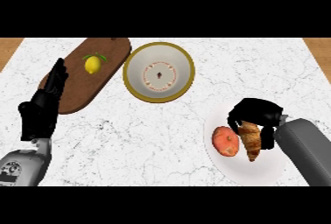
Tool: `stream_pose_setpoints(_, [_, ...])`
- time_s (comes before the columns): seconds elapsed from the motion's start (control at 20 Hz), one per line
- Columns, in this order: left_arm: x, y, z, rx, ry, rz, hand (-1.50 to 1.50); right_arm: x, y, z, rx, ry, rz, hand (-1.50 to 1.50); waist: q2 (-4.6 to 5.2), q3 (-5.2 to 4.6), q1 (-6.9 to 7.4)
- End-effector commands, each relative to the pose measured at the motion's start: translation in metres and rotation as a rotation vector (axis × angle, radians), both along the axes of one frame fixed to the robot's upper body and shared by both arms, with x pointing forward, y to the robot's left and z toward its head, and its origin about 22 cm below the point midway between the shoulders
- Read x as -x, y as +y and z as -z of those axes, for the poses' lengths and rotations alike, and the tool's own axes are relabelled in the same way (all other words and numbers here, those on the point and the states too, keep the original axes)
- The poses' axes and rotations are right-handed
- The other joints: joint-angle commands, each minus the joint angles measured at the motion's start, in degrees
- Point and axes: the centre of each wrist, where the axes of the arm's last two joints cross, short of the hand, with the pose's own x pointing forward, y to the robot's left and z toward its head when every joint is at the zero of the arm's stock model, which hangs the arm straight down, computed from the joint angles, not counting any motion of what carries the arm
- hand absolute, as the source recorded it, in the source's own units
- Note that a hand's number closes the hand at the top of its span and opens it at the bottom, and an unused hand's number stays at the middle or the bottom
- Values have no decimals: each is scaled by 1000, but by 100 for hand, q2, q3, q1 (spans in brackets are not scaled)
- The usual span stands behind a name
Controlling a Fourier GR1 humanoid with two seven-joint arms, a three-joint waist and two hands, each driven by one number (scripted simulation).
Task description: Pick the croissant from the plate and place it in the bowl
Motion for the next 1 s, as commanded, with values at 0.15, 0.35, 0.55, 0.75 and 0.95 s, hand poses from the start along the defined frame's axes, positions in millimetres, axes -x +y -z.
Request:
stream_pose_setpoints(0.15, [-2,-5,-2,8,-3,20,0,28,178,17,-161,4,73,150,-58,-6,224])
stream_pose_setpoints(0.35, [-3,-6,-1,14,9,32,0,37,193,7,-241,-19,216,150,-35,28,309])
stream_pose_setpoints(0.55, [-2,-13,5,15,23,68,0,41,201,-21,-420,-111,366,150,-64,45,421])
stream_pose_setpoints(0.75, [-4,-15,1,-7,12,80,0,51,213,-42,-550,-193,549,150,-84,41,491])
stream_pose_setpoints(0.95, [-7,-24,2,15,8,79,0,63,236,-66,-579,-276,706,150,-116,6,431])
